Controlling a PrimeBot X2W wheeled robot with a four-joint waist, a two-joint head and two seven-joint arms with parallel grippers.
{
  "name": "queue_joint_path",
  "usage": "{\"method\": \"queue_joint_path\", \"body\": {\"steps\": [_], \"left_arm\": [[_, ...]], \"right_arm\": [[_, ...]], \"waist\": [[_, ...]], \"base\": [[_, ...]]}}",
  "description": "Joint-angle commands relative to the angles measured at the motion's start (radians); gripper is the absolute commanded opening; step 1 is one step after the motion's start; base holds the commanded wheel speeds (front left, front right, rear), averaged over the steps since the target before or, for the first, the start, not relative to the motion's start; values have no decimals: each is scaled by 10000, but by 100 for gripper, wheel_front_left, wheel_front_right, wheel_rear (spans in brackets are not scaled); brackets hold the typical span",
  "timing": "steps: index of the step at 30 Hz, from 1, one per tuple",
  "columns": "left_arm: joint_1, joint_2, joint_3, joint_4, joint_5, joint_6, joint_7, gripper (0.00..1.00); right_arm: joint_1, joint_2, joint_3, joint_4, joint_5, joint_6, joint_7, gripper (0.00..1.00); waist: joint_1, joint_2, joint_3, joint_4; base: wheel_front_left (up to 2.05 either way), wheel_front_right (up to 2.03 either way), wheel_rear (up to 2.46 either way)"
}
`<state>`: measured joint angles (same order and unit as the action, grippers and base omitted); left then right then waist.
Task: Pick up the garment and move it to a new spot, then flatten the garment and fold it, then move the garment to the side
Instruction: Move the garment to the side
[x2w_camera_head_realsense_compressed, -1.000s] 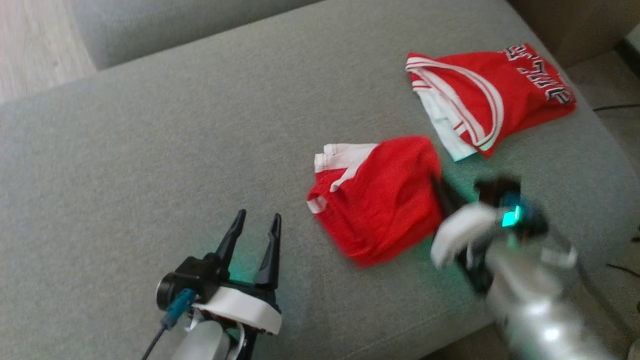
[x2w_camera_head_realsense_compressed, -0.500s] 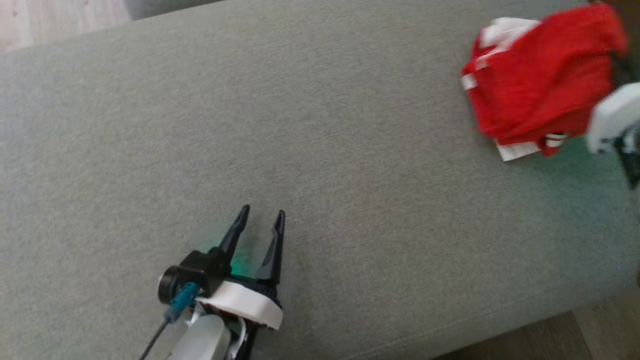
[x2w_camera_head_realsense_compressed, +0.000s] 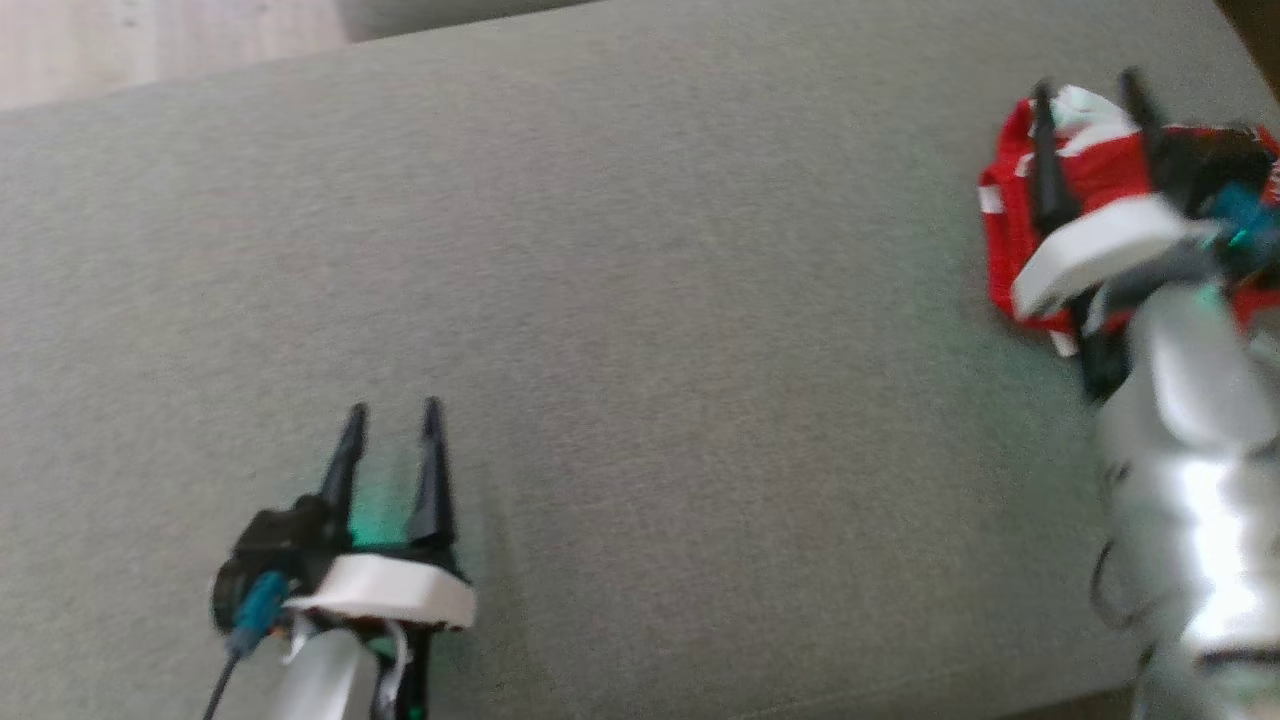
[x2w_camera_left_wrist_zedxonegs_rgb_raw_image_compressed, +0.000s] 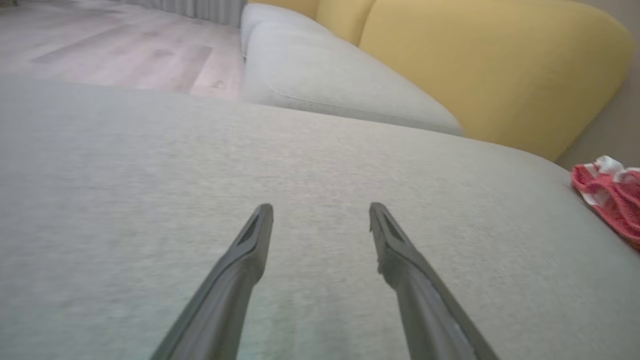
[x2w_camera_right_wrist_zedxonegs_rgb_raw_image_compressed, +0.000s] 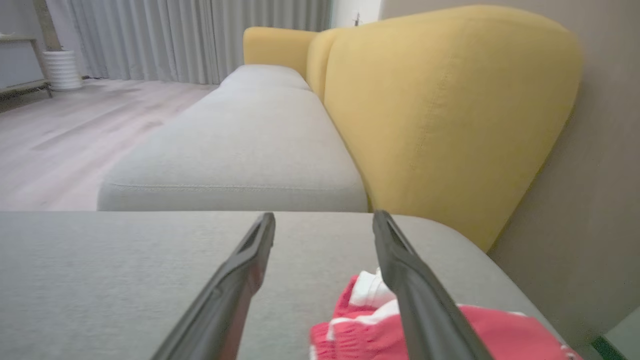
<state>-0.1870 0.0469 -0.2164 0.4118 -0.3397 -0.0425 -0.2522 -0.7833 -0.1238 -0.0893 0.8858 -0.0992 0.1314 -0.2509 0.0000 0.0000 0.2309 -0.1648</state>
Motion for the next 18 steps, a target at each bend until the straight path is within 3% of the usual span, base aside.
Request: {"method": "queue_joint_path", "body": {"steps": [1,7,18], "left_arm": [[51,33,543,-351,106,90,-95,100],[348,33,1444,-570,299,296,-95,100],[874,33,1980,-382,197,392,-95,100]], "right_arm": [[512,252,281,-806,196,-7,-102,100],[2852,687,970,-2946,910,-7,-106,100],[5080,733,1738,-3816,1939,-7,-107,100]], "waist": [[0,0,-201,361],[0,0,-494,1145],[0,0,-1135,1929]], "base": [[0,0,0],[0,0,0],[0,0,0]]}}
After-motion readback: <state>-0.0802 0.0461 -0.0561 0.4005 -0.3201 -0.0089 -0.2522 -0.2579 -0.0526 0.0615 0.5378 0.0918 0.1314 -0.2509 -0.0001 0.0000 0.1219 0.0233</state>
